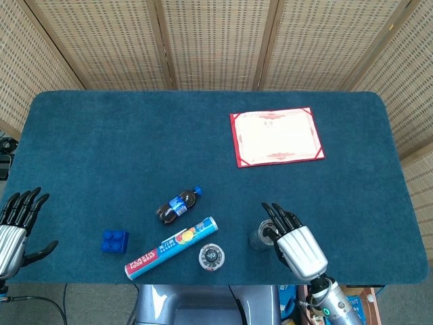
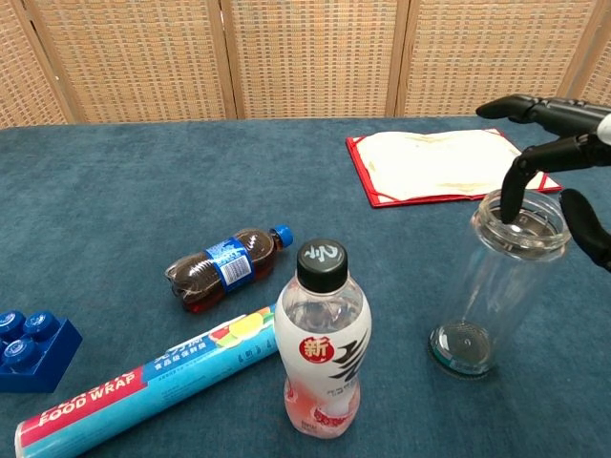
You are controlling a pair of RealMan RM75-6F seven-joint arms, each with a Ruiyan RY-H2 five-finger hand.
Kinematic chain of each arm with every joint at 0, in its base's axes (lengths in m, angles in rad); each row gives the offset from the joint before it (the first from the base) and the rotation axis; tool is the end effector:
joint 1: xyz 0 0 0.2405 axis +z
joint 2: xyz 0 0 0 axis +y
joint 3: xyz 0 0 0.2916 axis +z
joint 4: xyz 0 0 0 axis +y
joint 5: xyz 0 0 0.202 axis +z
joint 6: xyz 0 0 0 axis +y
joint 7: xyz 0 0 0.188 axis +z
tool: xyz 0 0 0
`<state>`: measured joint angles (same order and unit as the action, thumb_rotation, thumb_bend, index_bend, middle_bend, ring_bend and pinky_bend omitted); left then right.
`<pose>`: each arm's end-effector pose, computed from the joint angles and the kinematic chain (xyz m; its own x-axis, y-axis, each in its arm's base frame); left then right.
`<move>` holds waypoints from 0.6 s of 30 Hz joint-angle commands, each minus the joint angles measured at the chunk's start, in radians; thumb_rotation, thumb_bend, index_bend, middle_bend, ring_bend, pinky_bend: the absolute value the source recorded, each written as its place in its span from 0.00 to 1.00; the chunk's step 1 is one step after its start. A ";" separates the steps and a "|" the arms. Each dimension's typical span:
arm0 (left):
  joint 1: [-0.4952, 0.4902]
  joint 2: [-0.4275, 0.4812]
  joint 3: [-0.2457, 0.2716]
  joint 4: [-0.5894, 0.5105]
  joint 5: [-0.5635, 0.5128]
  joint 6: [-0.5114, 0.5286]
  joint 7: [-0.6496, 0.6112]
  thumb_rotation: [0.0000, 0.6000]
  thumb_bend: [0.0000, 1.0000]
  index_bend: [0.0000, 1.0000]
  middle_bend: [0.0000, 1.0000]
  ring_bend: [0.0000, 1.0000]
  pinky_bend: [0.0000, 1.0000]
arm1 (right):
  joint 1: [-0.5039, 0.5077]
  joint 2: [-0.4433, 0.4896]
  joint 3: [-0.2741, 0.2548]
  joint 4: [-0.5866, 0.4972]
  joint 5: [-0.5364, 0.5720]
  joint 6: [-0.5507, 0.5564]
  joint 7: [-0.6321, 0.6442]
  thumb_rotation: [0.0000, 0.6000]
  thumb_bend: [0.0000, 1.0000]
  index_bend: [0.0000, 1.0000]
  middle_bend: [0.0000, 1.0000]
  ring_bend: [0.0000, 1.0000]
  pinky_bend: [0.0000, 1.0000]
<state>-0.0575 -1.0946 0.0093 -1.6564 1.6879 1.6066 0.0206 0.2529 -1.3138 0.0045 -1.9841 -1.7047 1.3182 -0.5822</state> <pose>-0.3029 0.2025 0.1837 0.3933 -0.0514 0.9180 0.9027 -0.1676 -0.3962 -0.1667 -0.2304 0.0732 0.4584 -0.0149 0.8886 -0.7923 -0.4598 0.4010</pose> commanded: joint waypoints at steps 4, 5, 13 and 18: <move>0.001 -0.001 -0.001 0.001 0.000 0.003 0.000 1.00 0.21 0.00 0.00 0.00 0.00 | 0.002 0.019 0.027 -0.015 0.002 0.019 -0.002 1.00 0.89 0.41 0.00 0.00 0.27; 0.001 -0.001 -0.001 0.001 -0.001 0.003 0.000 1.00 0.21 0.00 0.00 0.00 0.00 | 0.002 0.024 0.031 -0.018 0.002 0.023 -0.002 1.00 0.84 0.39 0.00 0.00 0.27; 0.000 -0.003 -0.004 0.005 -0.013 -0.005 -0.002 1.00 0.21 0.00 0.00 0.00 0.00 | -0.015 0.091 0.073 -0.016 0.007 0.090 0.021 1.00 0.49 0.32 0.00 0.00 0.23; -0.004 -0.006 -0.009 0.011 -0.032 -0.019 -0.003 1.00 0.21 0.00 0.00 0.00 0.00 | -0.040 0.147 0.096 0.010 0.032 0.141 0.065 1.00 0.37 0.29 0.00 0.00 0.19</move>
<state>-0.0604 -1.0997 0.0018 -1.6474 1.6602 1.5913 0.0180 0.2231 -1.1815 0.0906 -1.9856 -1.6849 1.4452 -0.5345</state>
